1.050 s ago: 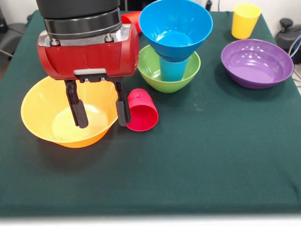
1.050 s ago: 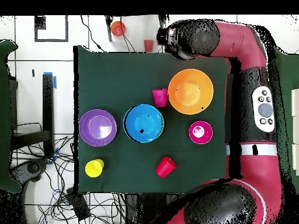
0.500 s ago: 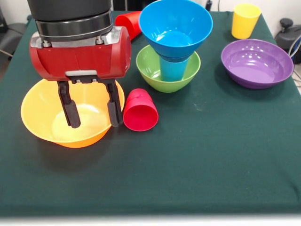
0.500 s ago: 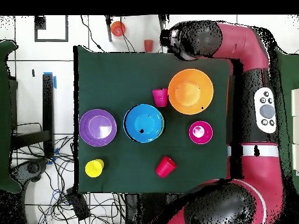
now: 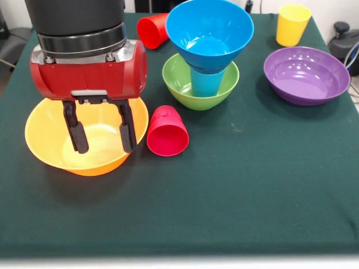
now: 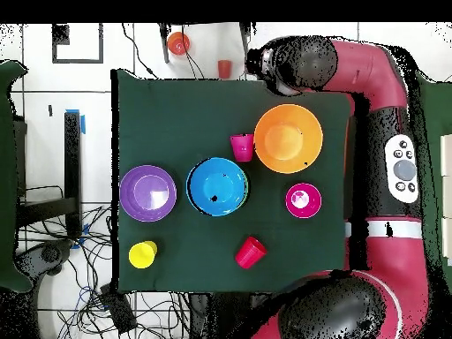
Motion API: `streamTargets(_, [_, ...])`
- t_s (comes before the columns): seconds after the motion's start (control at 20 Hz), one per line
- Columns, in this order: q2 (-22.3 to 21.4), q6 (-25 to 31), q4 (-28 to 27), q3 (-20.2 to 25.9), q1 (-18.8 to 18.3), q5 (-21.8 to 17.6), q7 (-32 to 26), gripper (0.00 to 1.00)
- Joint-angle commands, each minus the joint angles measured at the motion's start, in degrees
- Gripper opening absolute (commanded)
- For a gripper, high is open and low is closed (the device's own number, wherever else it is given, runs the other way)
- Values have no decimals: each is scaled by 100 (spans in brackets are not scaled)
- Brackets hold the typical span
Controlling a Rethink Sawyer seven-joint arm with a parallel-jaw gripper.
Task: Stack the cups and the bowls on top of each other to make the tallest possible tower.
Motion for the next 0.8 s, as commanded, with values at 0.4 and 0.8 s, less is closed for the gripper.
streamTargets(0.4, [556,337,333,-570,116,-109,-711,100])
streamTargets(0.8, [587,187,335,-648,176,-172,-669,100])
